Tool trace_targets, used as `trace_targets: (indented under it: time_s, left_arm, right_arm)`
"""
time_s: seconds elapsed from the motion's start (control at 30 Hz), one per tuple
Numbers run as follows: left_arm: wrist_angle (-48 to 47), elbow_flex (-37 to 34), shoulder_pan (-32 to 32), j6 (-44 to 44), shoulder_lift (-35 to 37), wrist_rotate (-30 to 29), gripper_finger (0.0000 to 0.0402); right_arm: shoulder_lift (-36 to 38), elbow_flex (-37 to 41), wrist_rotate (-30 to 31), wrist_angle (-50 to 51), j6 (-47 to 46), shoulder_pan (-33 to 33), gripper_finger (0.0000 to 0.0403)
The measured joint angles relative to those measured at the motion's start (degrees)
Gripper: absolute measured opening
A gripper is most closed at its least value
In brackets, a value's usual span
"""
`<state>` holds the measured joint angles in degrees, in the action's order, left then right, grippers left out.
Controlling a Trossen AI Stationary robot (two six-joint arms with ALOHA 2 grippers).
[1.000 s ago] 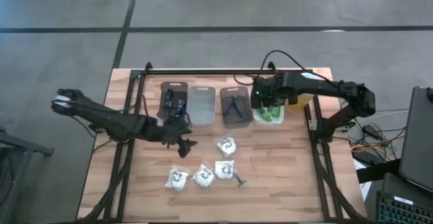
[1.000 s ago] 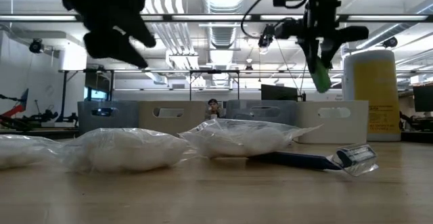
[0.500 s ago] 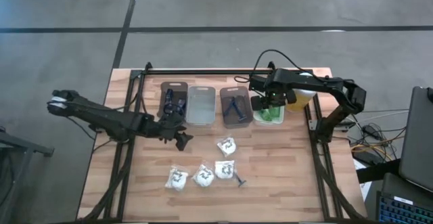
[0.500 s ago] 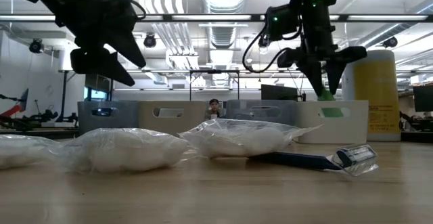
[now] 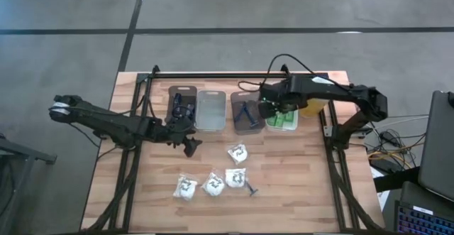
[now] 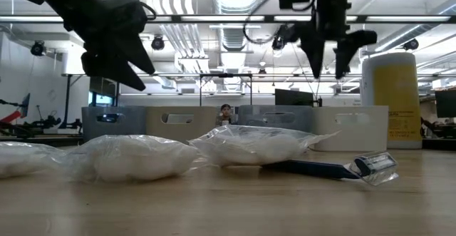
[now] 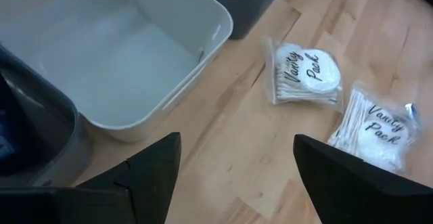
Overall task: Pick & Place Travel size toiletries
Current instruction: Put the white cotton pack into the gray bin
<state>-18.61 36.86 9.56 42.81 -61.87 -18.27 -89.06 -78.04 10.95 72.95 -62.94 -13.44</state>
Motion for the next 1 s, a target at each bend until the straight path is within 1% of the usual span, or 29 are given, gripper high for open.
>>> trace_targets:
  time_s: [0.2,0.27,0.3,0.4,0.57,0.63,0.67,0.77,0.9,1.0]
  left_arm:
    - [0.2,0.0,0.0,-1.6,0.0,0.5,0.029]
    - [0.2,0.0,0.0,-1.6,0.0,1.6,0.0291]
    - [0.2,0.0,0.0,-1.3,0.0,3.1,0.0291]
    - [0.2,0.1,0.0,-0.5,0.0,11.9,0.0289]
    - [1.7,0.2,0.6,1.0,0.0,26.1,0.029]
    - [1.6,0.2,1.3,1.3,0.0,30.4,0.0291]
    - [1.5,0.2,1.9,1.9,0.0,31.4,0.0291]
    - [0.2,0.2,5.8,4.3,-0.5,30.9,0.0288]
    - [0.1,0.2,14.3,3.8,-2.3,24.0,0.0288]
    - [0.2,0.2,19.9,3.7,-4.2,20.7,0.0287]
  right_arm:
    - [0.2,-1.0,3.4,-0.2,-6.1,10.2,0.027]
    - [0.2,-1.0,6.1,0.2,-9.2,14.6,0.0276]
    - [0.2,-1.0,7.9,0.7,-11.4,17.2,0.0278]
    - [0.1,-0.2,11.4,2.2,-19.2,24.5,0.0284]
    - [0.0,1.5,11.6,0.7,-26.3,34.0,0.0283]
    - [-0.1,2.6,11.6,-1.0,-28.9,37.0,0.0278]
    - [-0.3,3.1,11.6,-2.0,-29.7,38.3,0.0275]
    - [-1.3,3.9,11.6,-5.5,-30.0,41.3,0.0266]
    - [-3.2,3.9,11.2,-7.8,-28.4,42.9,0.0258]
    - [-4.1,3.9,9.6,-9.0,-26.3,43.0,0.0256]
